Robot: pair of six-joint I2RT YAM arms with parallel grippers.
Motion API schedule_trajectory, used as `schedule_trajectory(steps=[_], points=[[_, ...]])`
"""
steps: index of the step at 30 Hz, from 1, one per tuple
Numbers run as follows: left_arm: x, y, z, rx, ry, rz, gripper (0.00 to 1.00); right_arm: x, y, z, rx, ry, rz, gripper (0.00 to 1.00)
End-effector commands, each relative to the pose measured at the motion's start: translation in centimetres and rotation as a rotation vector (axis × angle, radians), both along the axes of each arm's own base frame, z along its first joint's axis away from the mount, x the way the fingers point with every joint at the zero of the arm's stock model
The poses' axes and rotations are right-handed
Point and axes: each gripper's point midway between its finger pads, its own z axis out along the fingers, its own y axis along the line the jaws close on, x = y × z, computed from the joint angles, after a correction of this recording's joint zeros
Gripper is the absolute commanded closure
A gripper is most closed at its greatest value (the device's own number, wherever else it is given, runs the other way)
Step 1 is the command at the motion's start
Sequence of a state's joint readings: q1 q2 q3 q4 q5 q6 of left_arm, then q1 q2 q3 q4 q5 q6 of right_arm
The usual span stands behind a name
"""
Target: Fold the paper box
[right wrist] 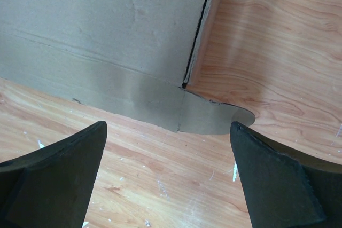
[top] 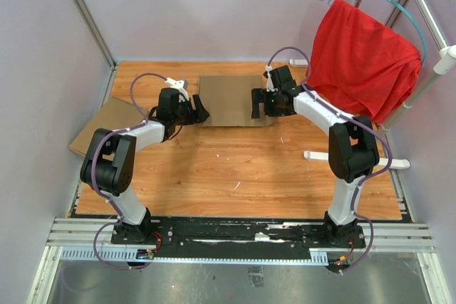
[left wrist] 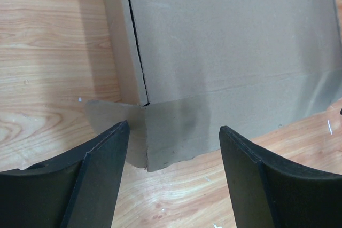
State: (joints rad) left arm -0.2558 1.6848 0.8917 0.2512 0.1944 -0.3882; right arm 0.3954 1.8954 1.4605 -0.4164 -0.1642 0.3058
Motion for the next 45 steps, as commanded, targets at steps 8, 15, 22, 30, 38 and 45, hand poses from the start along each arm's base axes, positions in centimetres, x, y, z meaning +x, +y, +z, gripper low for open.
schedule_trajectory(steps=[8, 15, 22, 30, 38, 45], points=[[1.8, -1.3, 0.8, 0.001, -0.071, -0.042, 0.27, 0.1, 1.0, -2.7, -0.052, -0.021, 0.08, 0.01], [1.1, -2.6, 1.1, -0.05, -0.066, -0.098, 0.28, -0.3, 2.6, -1.9, 0.033, -0.03, 0.13, 0.01], [0.0, -2.9, 0.8, -0.059, -0.03, -0.12, 0.29, -0.9, 3.7, -1.8, 0.095, 0.005, 0.153, 0.01], [-0.8, -2.7, 1.2, -0.039, 0.032, -0.118, 0.31, -1.6, 3.2, -0.9, 0.078, 0.041, 0.123, 0.02], [-1.4, -2.3, 2.3, -0.013, 0.076, -0.109, 0.32, -1.8, 2.8, 0.0, 0.059, 0.068, 0.103, 0.05], [-1.4, -2.4, 2.8, -0.014, 0.101, -0.105, 0.32, -1.9, 3.0, 0.8, 0.071, 0.087, 0.104, 0.09]])
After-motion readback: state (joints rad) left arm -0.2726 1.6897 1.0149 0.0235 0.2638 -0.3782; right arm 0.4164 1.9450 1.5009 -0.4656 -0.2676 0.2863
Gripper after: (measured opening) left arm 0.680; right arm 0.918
